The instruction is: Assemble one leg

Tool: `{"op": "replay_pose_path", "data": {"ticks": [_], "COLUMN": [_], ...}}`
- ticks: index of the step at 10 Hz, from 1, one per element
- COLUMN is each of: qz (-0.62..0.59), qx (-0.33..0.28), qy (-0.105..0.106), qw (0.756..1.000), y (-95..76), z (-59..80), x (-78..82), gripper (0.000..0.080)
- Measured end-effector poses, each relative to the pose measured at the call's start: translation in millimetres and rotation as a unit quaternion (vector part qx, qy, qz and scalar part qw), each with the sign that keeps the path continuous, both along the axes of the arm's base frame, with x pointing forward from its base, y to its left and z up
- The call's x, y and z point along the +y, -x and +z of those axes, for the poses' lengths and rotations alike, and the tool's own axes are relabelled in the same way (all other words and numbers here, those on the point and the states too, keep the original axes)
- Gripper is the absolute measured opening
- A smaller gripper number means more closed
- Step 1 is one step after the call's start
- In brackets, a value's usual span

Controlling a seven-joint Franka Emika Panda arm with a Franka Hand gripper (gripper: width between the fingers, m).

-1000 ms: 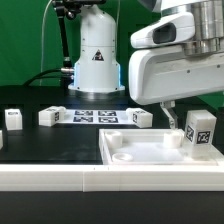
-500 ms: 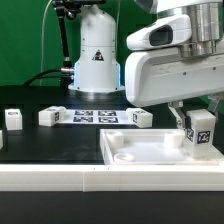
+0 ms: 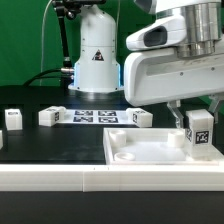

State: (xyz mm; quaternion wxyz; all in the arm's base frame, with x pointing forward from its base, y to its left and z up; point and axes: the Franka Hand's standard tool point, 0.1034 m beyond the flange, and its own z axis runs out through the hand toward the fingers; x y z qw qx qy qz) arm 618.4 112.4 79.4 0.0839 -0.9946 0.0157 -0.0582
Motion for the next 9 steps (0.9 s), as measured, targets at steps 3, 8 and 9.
{"op": "replay_pose_path", "data": {"ticks": [3, 8, 9], "qz": [-0.168, -0.363, -0.365], "qx": [-0.001, 0.030, 0.035], "qy": [-0.024, -0.040, -0.039], "qw": [0.985, 0.930, 0.929], "y": [1.1, 5.2, 5.3], "z": [-0.6, -2.5, -2.4], "x": [0.5, 7.3, 7.3], "gripper": [0.0294, 0.0295, 0.0295]}}
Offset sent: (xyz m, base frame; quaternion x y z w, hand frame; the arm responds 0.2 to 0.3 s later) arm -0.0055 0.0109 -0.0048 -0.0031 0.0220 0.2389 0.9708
